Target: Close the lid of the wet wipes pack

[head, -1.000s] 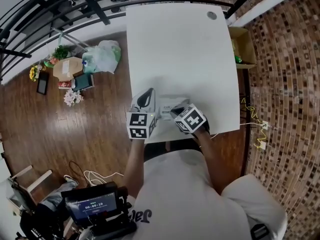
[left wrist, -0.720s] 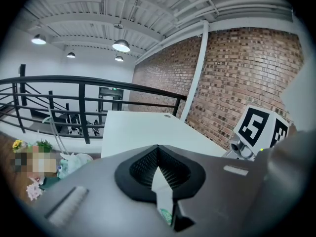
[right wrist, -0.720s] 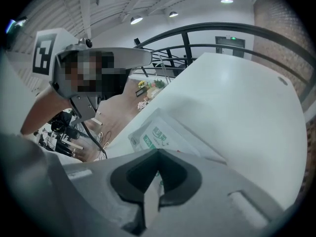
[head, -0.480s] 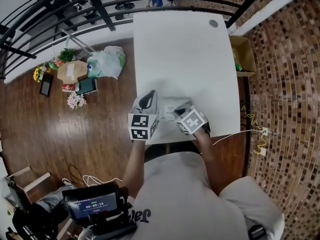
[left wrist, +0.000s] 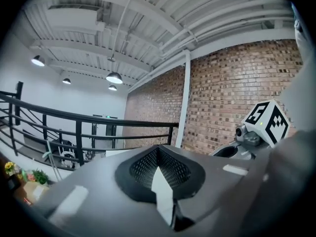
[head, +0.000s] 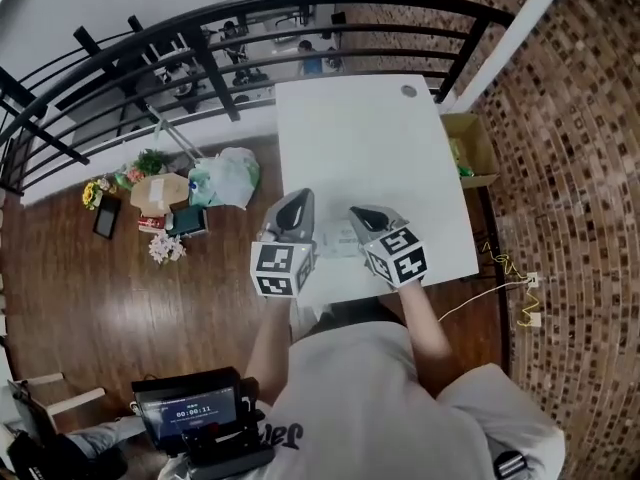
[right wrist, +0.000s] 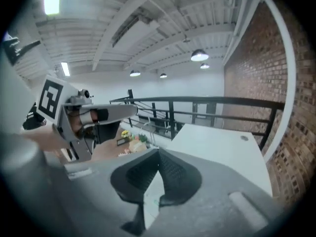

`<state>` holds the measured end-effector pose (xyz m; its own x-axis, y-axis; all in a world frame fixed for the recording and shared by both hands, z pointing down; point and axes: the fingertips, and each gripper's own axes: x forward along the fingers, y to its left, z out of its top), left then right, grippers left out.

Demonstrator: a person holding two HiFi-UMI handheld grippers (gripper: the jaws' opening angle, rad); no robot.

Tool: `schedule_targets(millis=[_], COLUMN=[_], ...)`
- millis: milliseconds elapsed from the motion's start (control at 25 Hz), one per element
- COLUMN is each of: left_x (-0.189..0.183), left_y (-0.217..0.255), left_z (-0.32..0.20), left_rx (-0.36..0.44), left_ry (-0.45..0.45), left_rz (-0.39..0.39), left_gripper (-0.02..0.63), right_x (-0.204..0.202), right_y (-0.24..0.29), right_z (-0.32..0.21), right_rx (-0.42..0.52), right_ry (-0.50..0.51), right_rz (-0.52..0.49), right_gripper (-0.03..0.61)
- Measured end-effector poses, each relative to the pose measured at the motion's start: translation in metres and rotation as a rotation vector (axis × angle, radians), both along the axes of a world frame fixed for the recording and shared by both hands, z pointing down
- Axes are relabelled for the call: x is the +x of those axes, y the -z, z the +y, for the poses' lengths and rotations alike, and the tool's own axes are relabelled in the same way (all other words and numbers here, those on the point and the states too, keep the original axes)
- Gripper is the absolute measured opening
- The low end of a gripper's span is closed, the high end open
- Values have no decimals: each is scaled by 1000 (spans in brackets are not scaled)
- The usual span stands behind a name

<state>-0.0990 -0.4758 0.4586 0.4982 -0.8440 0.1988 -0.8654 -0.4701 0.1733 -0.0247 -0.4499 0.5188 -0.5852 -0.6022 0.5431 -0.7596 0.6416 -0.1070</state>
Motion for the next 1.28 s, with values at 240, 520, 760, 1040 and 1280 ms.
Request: schedule_targets(millis=[240,520,760,1040,1280], left_x=[3,29,74,135,112], left_y=[53,57,45,27,104], left_z=[25,68,150,234,250], left_rx=[119,146,144,37,190], left_ry=[15,47,150,152,128], left_rz=[40,1,36,18,19], left_gripper=[15,15,15,15,15], right_x=[3,28,77,130,122], right_y=[80,100,84,48,136], right_z=[18,55,154,223,230], right_rx=[253,374,347,258,466], right_ry=[-71,-127,-86,-142,-201], right_rz=[-118,-234,-260,-240,-238], right_gripper=[-9,-9,-9,-9,-9])
